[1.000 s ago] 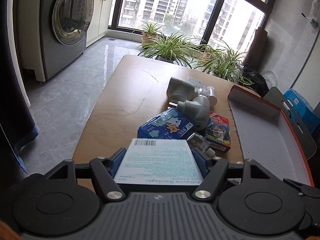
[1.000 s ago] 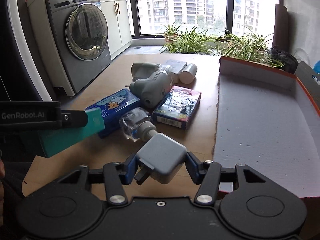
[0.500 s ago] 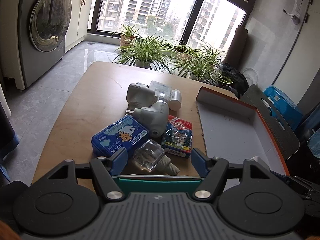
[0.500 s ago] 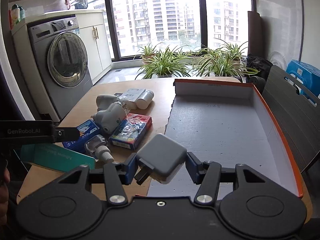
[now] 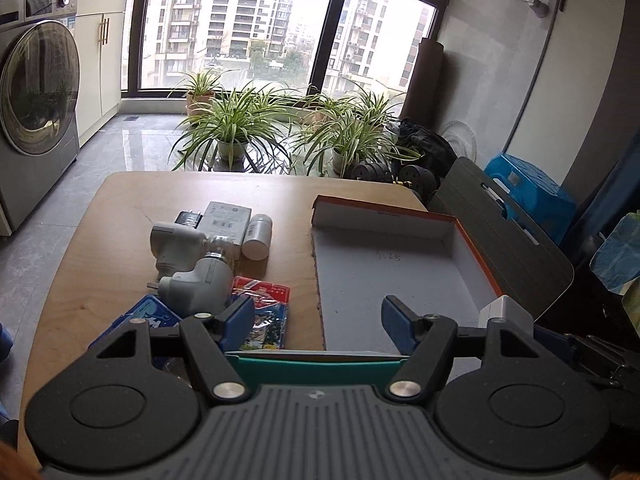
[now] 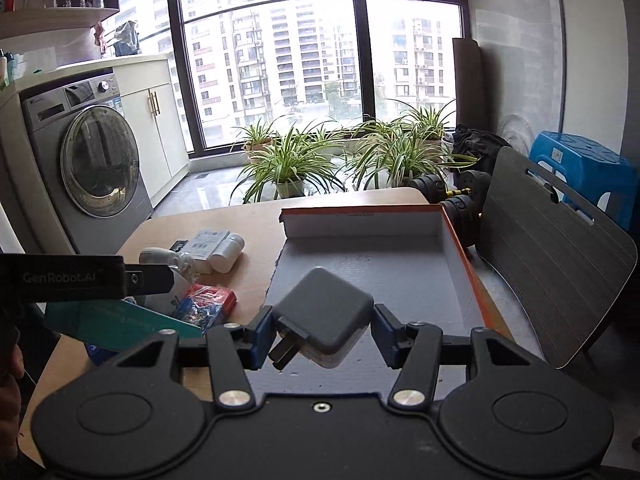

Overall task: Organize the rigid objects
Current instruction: 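Carry the teal box and white adapter with both tools over the cardboard tray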

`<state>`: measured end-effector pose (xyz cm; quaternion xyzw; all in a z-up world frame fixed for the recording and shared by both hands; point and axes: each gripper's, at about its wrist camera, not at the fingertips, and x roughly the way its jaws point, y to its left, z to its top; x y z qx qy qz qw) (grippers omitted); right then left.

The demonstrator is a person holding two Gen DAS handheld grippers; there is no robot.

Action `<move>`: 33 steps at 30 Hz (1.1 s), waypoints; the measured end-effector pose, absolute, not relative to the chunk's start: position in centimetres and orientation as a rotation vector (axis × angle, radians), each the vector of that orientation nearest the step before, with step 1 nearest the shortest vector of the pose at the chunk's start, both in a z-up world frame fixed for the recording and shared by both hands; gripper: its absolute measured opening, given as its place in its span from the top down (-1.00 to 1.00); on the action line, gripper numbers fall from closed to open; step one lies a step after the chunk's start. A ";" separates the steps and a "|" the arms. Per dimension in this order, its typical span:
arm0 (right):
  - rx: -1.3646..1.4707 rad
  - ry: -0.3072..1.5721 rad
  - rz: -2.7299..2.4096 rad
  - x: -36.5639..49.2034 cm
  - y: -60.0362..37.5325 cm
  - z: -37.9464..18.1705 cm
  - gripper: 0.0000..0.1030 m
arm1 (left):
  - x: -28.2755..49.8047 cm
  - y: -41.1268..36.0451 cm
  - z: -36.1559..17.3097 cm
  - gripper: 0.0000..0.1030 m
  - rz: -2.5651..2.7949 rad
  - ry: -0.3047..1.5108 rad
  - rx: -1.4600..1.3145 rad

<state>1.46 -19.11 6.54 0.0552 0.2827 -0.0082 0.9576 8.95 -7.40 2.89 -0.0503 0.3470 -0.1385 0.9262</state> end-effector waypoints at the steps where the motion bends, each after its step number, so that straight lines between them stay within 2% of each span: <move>1: 0.115 0.572 -0.022 1.6 -19.5 6.7 -0.24 | 9.2 -7.9 2.9 -0.39 -0.290 0.711 -0.099; 12: 0.126 0.559 -0.059 3.6 -23.1 7.9 -0.24 | 11.5 -12.0 3.3 -0.39 -0.347 0.715 -0.064; 33: 0.124 0.585 -0.050 8.9 -25.7 7.7 -0.24 | 14.6 -14.0 3.5 -0.39 -0.351 0.723 -0.092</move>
